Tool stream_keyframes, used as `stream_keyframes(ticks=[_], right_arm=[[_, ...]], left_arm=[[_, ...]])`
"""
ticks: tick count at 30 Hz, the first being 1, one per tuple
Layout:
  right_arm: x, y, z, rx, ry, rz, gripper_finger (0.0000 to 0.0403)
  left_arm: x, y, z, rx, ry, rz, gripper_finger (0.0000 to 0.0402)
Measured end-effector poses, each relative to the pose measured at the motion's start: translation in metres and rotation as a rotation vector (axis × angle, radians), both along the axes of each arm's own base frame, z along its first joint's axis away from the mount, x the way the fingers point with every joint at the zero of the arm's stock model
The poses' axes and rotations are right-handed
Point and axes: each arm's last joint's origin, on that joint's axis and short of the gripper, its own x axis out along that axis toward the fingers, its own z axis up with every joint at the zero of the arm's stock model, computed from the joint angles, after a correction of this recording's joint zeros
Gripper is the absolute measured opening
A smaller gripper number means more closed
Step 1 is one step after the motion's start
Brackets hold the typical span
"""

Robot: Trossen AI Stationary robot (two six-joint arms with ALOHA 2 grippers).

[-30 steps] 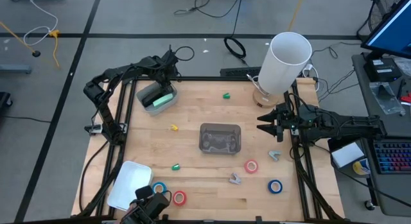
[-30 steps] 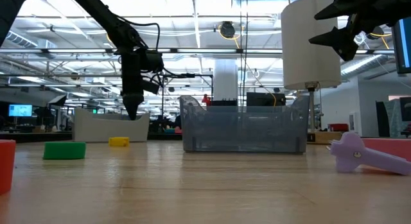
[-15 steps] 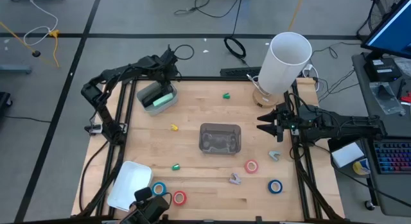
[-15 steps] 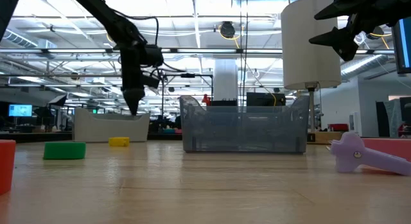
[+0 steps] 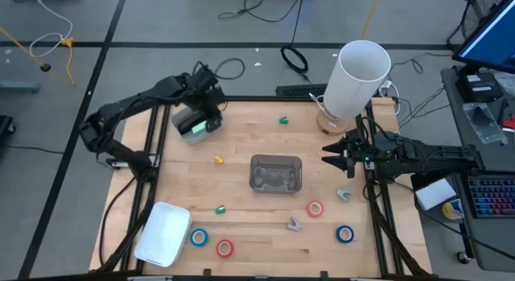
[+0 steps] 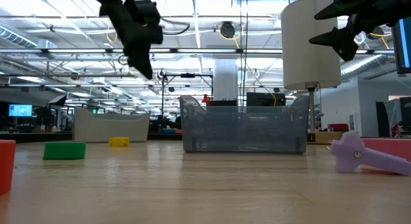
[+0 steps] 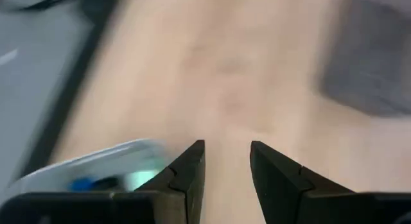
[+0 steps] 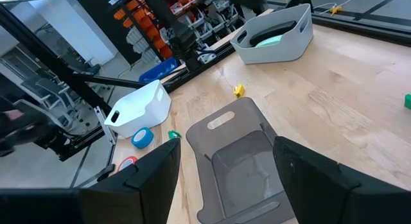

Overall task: Pick and place Stapler, Stapler remover, tape
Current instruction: Put the yellow stapler into the gray bin

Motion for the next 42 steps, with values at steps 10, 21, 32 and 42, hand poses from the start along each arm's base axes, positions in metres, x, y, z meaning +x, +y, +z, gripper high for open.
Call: stream_keyframes(ticks=[10, 21, 32, 42], right_arm=[[0.0, 0.0, 0.0, -0.007, 0.001, 0.002, 0.0242], [0.0, 0.0, 0.0, -0.007, 0.001, 0.001, 0.0242], [0.0, 0.0, 0.0, -0.001, 0.0, 0.0, 0.0242], [0.0, 0.0, 0.0, 0.0, 0.001, 0.0, 0.0242]], left_arm=[[0.013, -0.082, -0.004, -0.022, 0.176, -0.439, 0.0124], [0.016, -0.118, -0.06, 0.135, 0.328, -0.53, 0.0139], [0.012, -0.116, -0.099, 0.234, 0.301, -0.489, 0.0224], [0.016, -0.109, -0.111, 0.242, 0.279, -0.479, 0.023]])
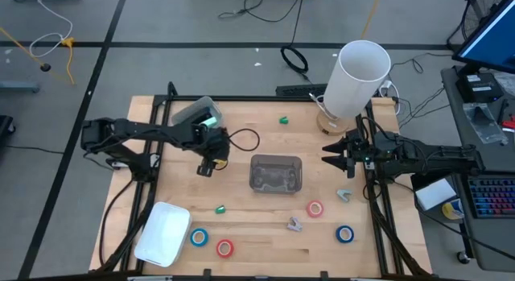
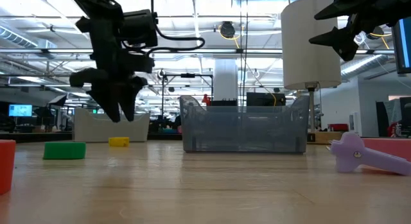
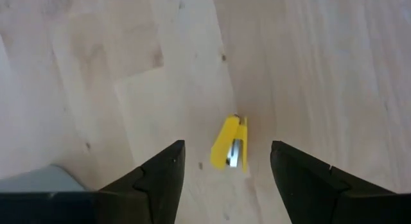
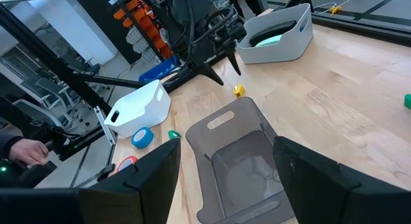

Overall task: Pick and place Stapler, Stapler remover, tape
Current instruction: Put the yellow stapler into the gray bin

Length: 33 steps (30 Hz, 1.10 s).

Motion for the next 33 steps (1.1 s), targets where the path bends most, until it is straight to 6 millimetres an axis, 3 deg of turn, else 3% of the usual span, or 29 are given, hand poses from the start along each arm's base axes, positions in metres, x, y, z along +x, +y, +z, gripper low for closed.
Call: stream_keyframes(ticks=[15, 24, 33], right_arm=[[0.0, 0.0, 0.0, 0.003, 0.0, 0.0, 0.0242], [0.0, 0.0, 0.0, 0.003, -0.001, -0.001, 0.0242], [0.0, 0.0, 0.0, 0.003, -0.001, -0.001, 0.0242]], left_arm=[[0.012, 0.004, -0.042, 0.025, 0.165, -0.042, 0.023], [0.014, 0.005, -0.049, 0.022, 0.195, -0.043, 0.0227], [0.013, 0.004, -0.05, 0.006, 0.198, -0.037, 0.0127]])
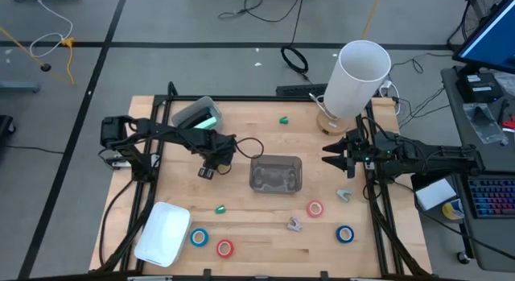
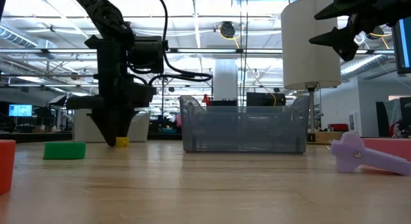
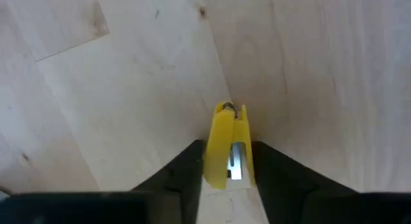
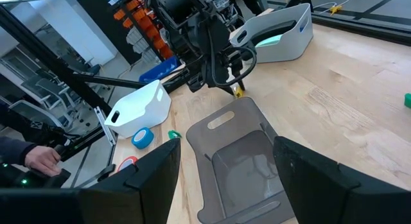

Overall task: Pick and place Stapler, Stapler remover, tape
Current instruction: Put the yellow stapler into the gray bin

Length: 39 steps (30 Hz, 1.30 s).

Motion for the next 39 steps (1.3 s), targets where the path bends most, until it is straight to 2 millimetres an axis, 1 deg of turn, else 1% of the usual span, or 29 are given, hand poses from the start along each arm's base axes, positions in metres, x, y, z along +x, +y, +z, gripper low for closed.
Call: stream_keyframes(ticks=[3, 6, 8, 10, 13, 16, 19, 22, 25, 28, 31, 35, 37, 39], right_arm=[[0.0, 0.0, 0.0, 0.0, 0.0, 0.0, 0.0242], [0.0, 0.0, 0.0, 0.0, 0.0, 0.0, 0.0242], [0.0, 0.0, 0.0, 0.0, 0.0, 0.0, 0.0242], [0.0, 0.0, 0.0, 0.0, 0.0, 0.0, 0.0242], [0.0, 0.0, 0.0, 0.0, 0.0, 0.0, 0.0242], [0.0, 0.0, 0.0, 0.0, 0.0, 0.0, 0.0242], [0.0, 0.0, 0.0, 0.0, 0.0, 0.0, 0.0242], [0.0, 0.0, 0.0, 0.0, 0.0, 0.0, 0.0242], [0.0, 0.0, 0.0, 0.0, 0.0, 0.0, 0.0242], [0.0, 0.0, 0.0, 0.0, -0.001, 0.0, 0.0242], [0.0, 0.0, 0.0, 0.0, -0.001, 0.0, 0.0242], [0.0, 0.0, 0.0, -0.001, 0.0, 0.0, 0.0242], [0.0, 0.0, 0.0, -0.001, 0.0, 0.0, 0.0242], [0.0, 0.0, 0.0, -0.001, 0.0, 0.0, 0.0242]], left_arm=[[0.001, 0.0, 0.001, 0.0, -0.006, 0.025, 0.0089], [0.003, 0.001, 0.004, -0.003, -0.008, 0.046, 0.0061], [0.006, 0.002, 0.008, -0.009, -0.003, 0.052, 0.0057], [0.012, 0.004, 0.016, -0.011, -0.007, 0.057, 0.0058], [0.021, 0.009, 0.037, 0.019, -0.018, 0.066, 0.0074], [0.03, 0.017, 0.061, 0.104, -0.012, 0.089, 0.0086], [0.036, 0.029, 0.087, 0.206, -0.025, 0.124, 0.0079], [0.037, 0.046, 0.108, 0.268, -0.038, 0.186, 0.0065], [0.03, 0.068, 0.12, 0.289, -0.045, 0.279, 0.0063], [0.015, 0.091, 0.127, 0.294, -0.053, 0.401, 0.0074], [-0.003, 0.116, 0.128, 0.29, -0.049, 0.535, 0.0078], [-0.026, 0.146, 0.127, 0.25, -0.058, 0.688, 0.0069], [-0.035, 0.158, 0.127, 0.233, -0.07, 0.709, 0.0068], [-0.041, 0.168, 0.128, 0.238, -0.084, 0.682, 0.0072]])
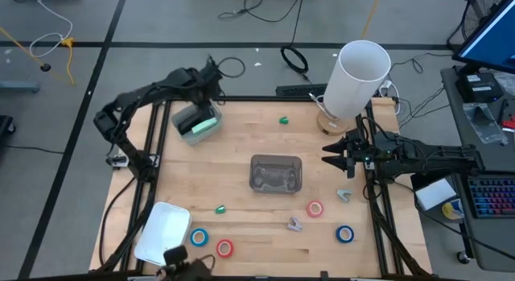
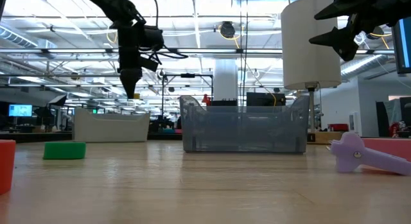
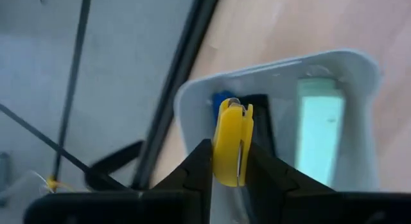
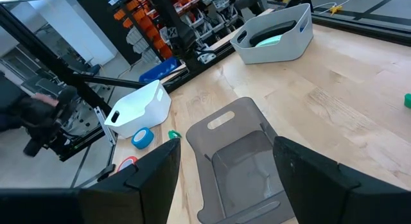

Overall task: Pick and place Stapler, Stapler remover, tape
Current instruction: Put the yellow stapler into the gray bin

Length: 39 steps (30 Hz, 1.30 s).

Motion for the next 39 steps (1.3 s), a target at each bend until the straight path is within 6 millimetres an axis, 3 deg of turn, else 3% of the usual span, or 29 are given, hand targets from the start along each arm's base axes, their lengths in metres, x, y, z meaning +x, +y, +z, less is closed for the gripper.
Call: stream_keyframes(ticks=[7, 12, 26, 39], right_arm=[[0.0, 0.0, 0.0, 0.001, 0.0, 0.0, 0.0242], [0.0, 0.0, 0.0, -0.001, 0.001, -0.001, 0.0242], [0.0, 0.0, 0.0, 0.0, 0.0, -0.002, 0.0242], [0.0, 0.0, 0.0, 0.001, 0.0, -0.001, 0.0242]], left_arm=[[-0.011, 0.014, 0.0, -0.001, 0.065, -0.249, 0.0075], [-0.009, 0.018, 0.002, 0.015, 0.014, -0.344, 0.0076], [-0.026, 0.018, -0.05, -0.05, 0.053, -0.311, 0.0078], [-0.023, 0.023, -0.05, 0.012, 0.041, -0.371, 0.0076]])
